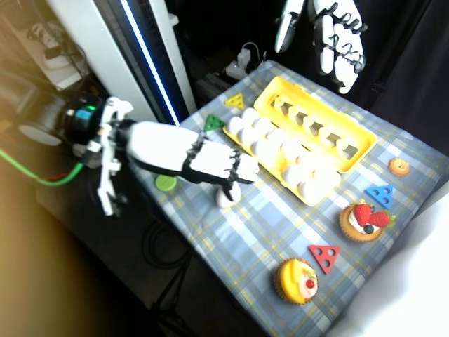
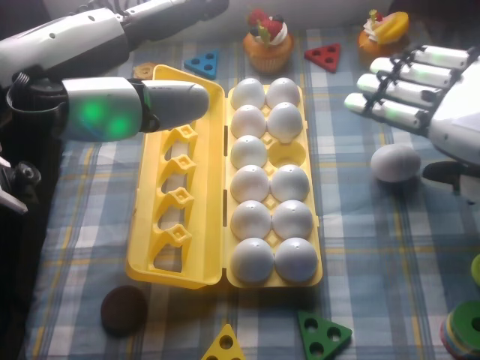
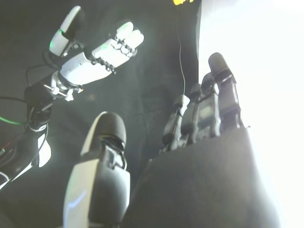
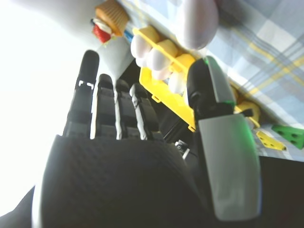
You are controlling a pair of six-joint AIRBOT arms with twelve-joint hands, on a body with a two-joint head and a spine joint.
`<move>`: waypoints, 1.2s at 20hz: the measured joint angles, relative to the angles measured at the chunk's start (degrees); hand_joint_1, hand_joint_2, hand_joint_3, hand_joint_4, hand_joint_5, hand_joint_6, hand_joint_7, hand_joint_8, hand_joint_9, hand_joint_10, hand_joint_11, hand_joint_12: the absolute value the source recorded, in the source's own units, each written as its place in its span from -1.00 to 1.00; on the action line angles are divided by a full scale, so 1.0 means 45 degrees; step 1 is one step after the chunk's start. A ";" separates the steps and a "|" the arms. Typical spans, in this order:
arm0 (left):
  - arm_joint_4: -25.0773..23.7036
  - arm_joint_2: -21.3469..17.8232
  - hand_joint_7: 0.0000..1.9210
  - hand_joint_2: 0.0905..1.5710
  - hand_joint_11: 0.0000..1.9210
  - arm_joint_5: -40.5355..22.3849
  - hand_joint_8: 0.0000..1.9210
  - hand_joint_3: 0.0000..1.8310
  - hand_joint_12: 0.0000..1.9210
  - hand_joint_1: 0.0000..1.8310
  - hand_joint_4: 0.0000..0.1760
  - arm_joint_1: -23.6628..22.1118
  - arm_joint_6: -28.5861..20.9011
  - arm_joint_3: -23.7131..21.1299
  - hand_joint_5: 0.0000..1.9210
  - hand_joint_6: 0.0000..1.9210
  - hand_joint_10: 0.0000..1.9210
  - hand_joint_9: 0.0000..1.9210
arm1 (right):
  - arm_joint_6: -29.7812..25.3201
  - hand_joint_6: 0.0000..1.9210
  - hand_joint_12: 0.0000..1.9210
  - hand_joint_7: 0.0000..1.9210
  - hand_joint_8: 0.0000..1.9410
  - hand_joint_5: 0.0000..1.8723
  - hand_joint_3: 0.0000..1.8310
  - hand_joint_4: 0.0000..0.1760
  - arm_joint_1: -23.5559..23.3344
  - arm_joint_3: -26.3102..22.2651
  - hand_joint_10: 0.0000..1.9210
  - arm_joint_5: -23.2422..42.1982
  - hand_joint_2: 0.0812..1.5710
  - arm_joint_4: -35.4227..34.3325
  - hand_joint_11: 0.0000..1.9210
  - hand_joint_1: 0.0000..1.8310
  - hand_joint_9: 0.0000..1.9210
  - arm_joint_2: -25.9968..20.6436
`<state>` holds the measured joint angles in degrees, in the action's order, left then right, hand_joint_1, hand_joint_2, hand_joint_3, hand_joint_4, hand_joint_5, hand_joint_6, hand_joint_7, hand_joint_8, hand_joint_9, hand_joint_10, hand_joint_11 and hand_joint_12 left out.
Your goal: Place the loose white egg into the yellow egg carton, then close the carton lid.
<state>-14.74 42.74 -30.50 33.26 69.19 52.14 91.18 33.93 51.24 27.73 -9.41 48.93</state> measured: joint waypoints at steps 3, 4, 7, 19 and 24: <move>-0.0005 -0.0015 -1.00 0.66 -1.00 0.0019 -1.00 -0.99 -1.00 -0.72 -0.66 0.0000 0.0000 0.0000 -0.99 -1.00 -1.00 -1.00 | 0.0000 -0.85 0.58 -0.77 -0.96 -0.84 -1.00 -1.00 -0.0049 0.0389 -0.34 -0.0525 0.53 -0.0058 -1.00 -0.05 -1.00 0.0408; 0.0000 -0.0015 -1.00 0.67 -1.00 0.0019 -1.00 -0.99 -1.00 -0.76 -0.67 0.0000 0.0000 0.0000 -0.99 -1.00 -1.00 -1.00 | 0.0000 -0.84 0.56 -0.75 -0.96 -0.83 -1.00 -1.00 -0.0049 0.0539 -0.31 -0.0709 0.52 -0.0141 -1.00 -0.04 -1.00 0.0568; -0.0010 -0.0039 -1.00 0.67 -1.00 0.0024 -1.00 -1.00 -1.00 -0.75 -0.54 0.0000 0.0000 0.0000 -0.99 -1.00 -1.00 -1.00 | 0.0000 -0.81 0.52 -0.67 -0.97 -0.79 -1.00 -1.00 -0.0049 0.0908 -0.36 -0.1258 0.51 -0.0364 -1.00 0.05 -0.93 0.0967; 0.0000 -0.0117 -1.00 0.71 -1.00 0.0160 -1.00 -1.00 -1.00 -0.72 -0.27 0.0058 0.0000 0.0000 -0.99 -1.00 -1.00 -1.00 | -0.0015 0.50 0.99 -0.20 0.37 -0.38 -0.99 -1.00 -0.0291 0.0962 0.64 -0.1161 0.56 -0.0763 -0.28 0.45 -0.19 0.0981; 0.0121 -0.0374 -0.87 0.67 -1.00 0.0359 -0.99 -1.00 -0.63 -0.60 -0.99 0.0204 0.0000 0.0000 -0.83 -0.99 -0.99 -0.88 | -0.0019 0.59 1.00 -0.23 0.64 -0.43 -0.98 -1.00 -0.1127 0.0670 0.81 -0.0461 0.65 0.0029 -0.04 0.24 -0.12 0.0792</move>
<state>-14.20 41.06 -28.88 34.17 69.19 52.14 91.09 28.86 54.26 25.65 -9.28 52.49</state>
